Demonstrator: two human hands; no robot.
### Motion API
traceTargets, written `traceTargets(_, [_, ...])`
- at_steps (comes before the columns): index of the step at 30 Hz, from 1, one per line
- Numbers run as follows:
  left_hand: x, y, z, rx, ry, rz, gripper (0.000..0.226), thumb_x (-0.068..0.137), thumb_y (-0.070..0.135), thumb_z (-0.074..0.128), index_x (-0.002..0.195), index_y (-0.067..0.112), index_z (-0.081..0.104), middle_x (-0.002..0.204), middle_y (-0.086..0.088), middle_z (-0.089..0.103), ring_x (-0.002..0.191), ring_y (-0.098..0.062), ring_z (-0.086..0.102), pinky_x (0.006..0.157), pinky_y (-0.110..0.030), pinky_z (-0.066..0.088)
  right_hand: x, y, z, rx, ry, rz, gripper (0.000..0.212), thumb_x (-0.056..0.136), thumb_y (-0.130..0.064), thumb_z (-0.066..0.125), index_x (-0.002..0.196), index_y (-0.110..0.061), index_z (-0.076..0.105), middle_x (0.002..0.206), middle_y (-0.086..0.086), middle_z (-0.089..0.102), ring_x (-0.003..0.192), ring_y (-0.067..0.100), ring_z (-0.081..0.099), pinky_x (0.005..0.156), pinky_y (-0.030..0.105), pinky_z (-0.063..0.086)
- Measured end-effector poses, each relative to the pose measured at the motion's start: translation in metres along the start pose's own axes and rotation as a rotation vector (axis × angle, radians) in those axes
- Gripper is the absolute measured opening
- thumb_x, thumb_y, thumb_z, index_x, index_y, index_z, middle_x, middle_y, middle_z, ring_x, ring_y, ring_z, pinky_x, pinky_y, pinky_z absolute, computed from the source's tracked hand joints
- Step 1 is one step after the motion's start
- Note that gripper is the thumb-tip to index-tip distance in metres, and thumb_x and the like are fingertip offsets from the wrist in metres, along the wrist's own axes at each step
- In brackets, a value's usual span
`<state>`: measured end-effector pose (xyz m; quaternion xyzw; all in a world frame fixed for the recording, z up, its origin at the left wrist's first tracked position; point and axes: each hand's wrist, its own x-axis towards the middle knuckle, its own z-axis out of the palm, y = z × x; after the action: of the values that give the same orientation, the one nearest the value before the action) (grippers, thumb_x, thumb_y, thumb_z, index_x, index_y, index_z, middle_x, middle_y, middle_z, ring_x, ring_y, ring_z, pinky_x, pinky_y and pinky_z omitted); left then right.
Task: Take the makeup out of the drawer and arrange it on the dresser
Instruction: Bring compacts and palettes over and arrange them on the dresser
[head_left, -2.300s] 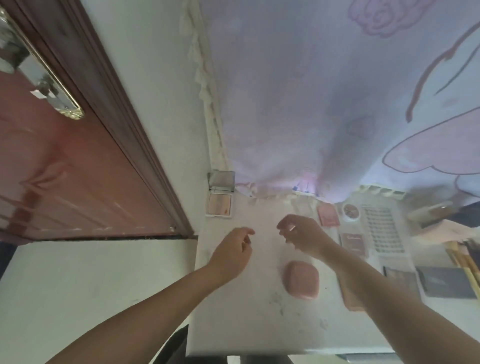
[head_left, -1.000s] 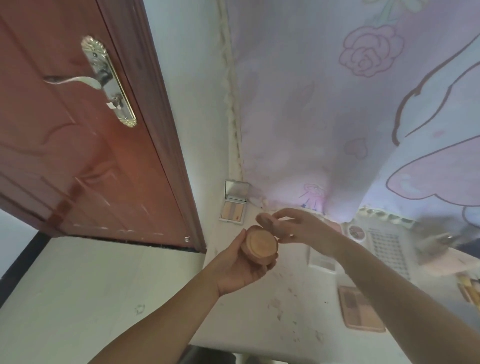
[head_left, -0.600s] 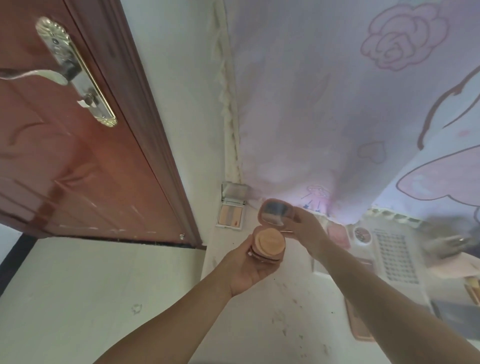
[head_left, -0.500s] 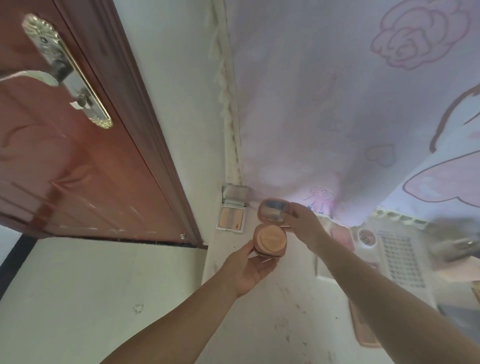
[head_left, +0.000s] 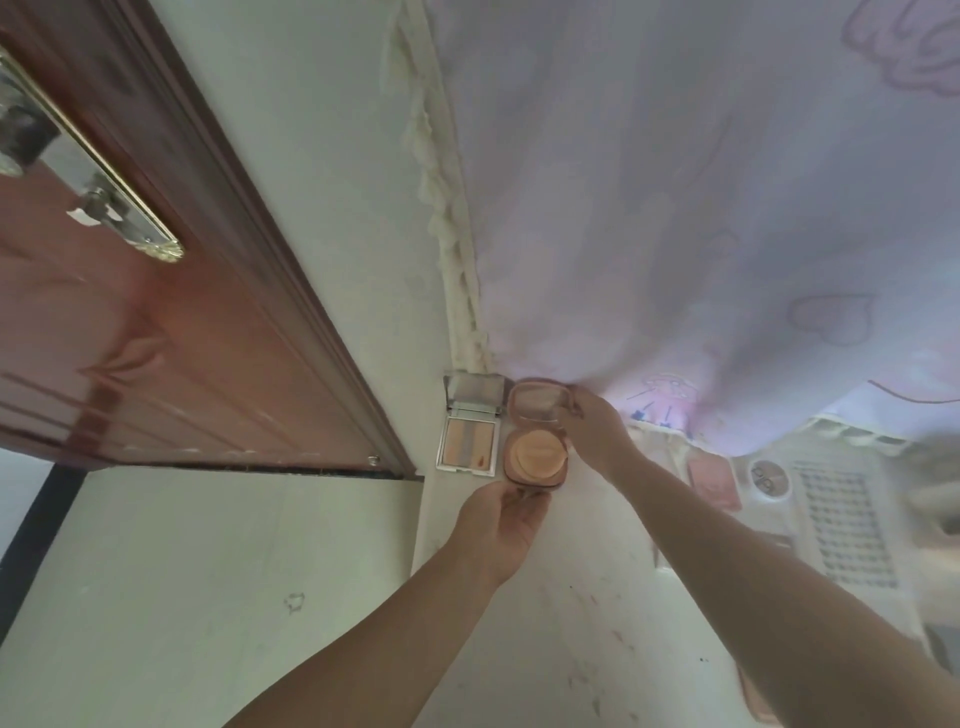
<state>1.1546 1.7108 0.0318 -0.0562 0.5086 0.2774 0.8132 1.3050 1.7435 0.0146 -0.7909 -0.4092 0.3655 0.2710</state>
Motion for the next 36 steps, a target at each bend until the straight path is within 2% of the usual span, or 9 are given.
traceTargets(8, [-0.006,-0.012,0.004,0.046,0.059,0.014,0.020,0.094,-0.004,0.037,0.077,0.000,0.047,0.081,-0.016,0.043,0.075,-0.033,0.048,0.088,-0.043,0.047,-0.020,0.003,-0.038,0.215,-0.081,0.044,0.026,0.091,0.000,0.050,0.117,0.000,0.057,0.103,0.007,0.061,0.095,0.022,0.058,0.081,0.030,0.050])
traceTargets(11, [-0.014,-0.039,0.009,0.190,0.044,-0.031,0.019,0.096,0.003,0.038,0.079,0.001,0.047,0.082,-0.017,0.049,0.076,-0.029,0.051,0.074,-0.039,0.047,-0.046,0.023,-0.079,0.006,-0.049,0.013,0.021,0.095,-0.010,0.046,0.105,-0.010,0.065,0.108,0.006,0.067,0.102,0.024,0.063,0.093,0.040,0.049])
traceTargets(13, [-0.017,-0.065,0.016,0.376,0.026,-0.027,0.013,0.098,0.006,0.040,0.090,0.005,0.051,0.085,-0.014,0.054,0.084,-0.026,0.055,0.081,-0.039,0.046,-0.071,0.043,-0.100,-0.243,-0.061,-0.053,0.022,0.095,-0.013,0.046,0.106,-0.013,0.065,0.113,0.004,0.066,0.107,0.023,0.060,0.096,0.031,0.044])
traceTargets(15, [-0.019,-0.090,0.023,0.585,-0.025,0.009,0.013,0.098,0.008,0.041,0.099,0.012,0.053,0.088,-0.007,0.054,0.085,-0.019,0.053,0.082,-0.035,0.044,-0.095,0.066,-0.107,-0.482,-0.144,-0.134,0.025,0.094,-0.017,0.049,0.116,-0.016,0.060,0.125,0.003,0.057,0.120,0.022,0.051,0.098,0.027,0.036])
traceTargets(19, [-0.019,-0.115,0.039,1.000,-0.139,0.139,0.030,0.095,0.000,0.037,0.079,0.022,0.050,0.083,-0.001,0.049,0.070,-0.008,0.045,0.064,-0.022,0.038,-0.121,0.102,-0.096,-0.986,-0.267,-0.288,0.047,0.089,-0.041,0.053,0.131,-0.021,0.042,0.151,0.004,0.026,0.142,0.022,0.018,0.113,0.038,0.018])
traceTargets(24, [-0.025,-0.118,0.035,1.053,-0.170,0.165,0.032,0.093,-0.001,0.037,0.081,0.023,0.053,0.083,0.004,0.053,0.075,-0.009,0.047,0.067,-0.023,0.040,-0.124,0.105,-0.084,-1.155,-0.161,-0.388,0.051,0.088,-0.040,0.052,0.131,-0.017,0.036,0.143,0.010,0.032,0.135,0.027,0.025,0.110,0.043,0.019])
traceTargets(27, [-0.028,-0.106,0.023,0.954,-0.120,0.127,0.024,0.094,0.005,0.042,0.100,0.018,0.061,0.088,0.001,0.059,0.082,-0.013,0.053,0.074,-0.027,0.044,-0.132,0.097,-0.081,-0.970,-0.203,-0.352,0.047,0.084,-0.040,0.058,0.123,-0.021,0.041,0.135,0.008,0.037,0.123,0.029,0.039,0.101,0.037,0.031])
traceTargets(31, [-0.037,-0.077,0.005,0.743,-0.194,-0.069,0.029,0.098,0.031,0.047,0.110,0.008,0.060,0.093,-0.014,0.064,0.086,-0.027,0.062,0.080,-0.035,0.049,-0.147,0.069,-0.080,-0.366,-0.177,-0.311,0.048,0.076,-0.039,0.070,0.115,-0.024,0.046,0.124,-0.002,0.041,0.100,0.018,0.052,0.073,0.017,0.039])
traceTargets(36, [-0.056,-0.062,0.000,0.458,-0.422,-0.133,0.050,0.091,0.040,0.052,0.122,0.001,0.054,0.090,-0.021,0.064,0.080,-0.032,0.068,0.091,-0.046,0.052,-0.151,0.029,-0.074,-0.060,-0.143,-0.430,0.041,0.075,-0.036,0.074,0.108,-0.030,0.049,0.116,-0.009,0.045,0.104,0.007,0.049,0.088,0.015,0.041])
